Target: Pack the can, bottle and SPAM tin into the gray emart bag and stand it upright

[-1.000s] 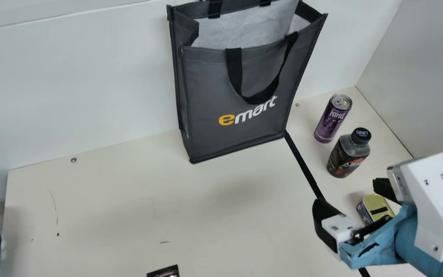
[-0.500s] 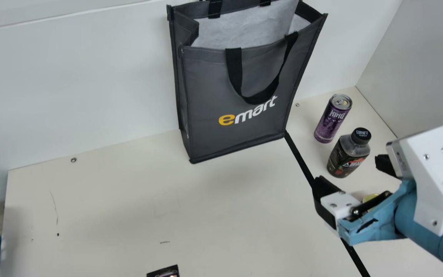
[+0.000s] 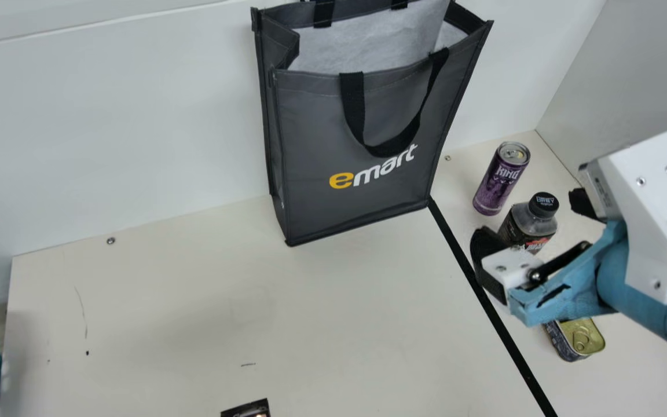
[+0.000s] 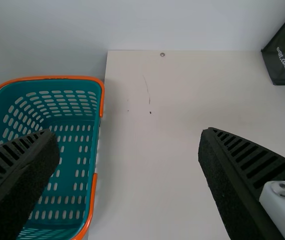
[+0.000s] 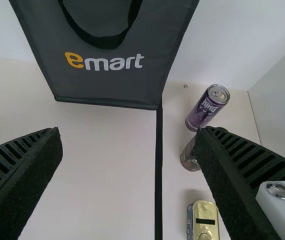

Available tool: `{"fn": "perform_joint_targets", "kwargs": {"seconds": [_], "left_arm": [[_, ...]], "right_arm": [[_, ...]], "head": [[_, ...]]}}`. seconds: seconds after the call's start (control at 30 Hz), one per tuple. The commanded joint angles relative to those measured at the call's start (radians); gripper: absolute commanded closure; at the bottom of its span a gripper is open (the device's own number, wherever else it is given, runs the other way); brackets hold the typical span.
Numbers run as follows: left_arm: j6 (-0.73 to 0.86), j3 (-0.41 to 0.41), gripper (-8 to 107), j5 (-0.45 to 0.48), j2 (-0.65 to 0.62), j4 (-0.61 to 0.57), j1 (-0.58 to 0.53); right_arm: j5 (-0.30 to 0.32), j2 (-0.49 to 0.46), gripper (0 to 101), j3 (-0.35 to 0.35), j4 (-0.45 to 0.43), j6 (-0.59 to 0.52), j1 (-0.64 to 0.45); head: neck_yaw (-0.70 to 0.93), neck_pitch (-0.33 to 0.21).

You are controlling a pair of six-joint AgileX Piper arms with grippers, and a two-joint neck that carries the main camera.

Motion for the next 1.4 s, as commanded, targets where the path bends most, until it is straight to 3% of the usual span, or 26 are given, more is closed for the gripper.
{"fn": "perform_joint_targets", "kwargs": {"seconds": [0.0, 0.47, 1.37], "left_arm": [[0.0, 0.0, 9, 0.0, 0.0, 0.0, 0.0], [0.0, 0.0, 9, 0.0, 0.0, 0.0, 0.0], [0.0, 0.0, 9, 0.0, 0.0, 0.0, 0.0]], "right_arm": [[0.002, 0.014, 6, -0.026, 0.0, -0.005, 0.002], [0.019, 0.136, 6, -0.184, 0.0, -0.087, 0.003], [0.019, 0.41, 6, -0.483, 0.258, -0.42, -0.2]], "head": [[-0.001, -0.023], [-0.001, -0.023], [-0.001, -0.023]]}}
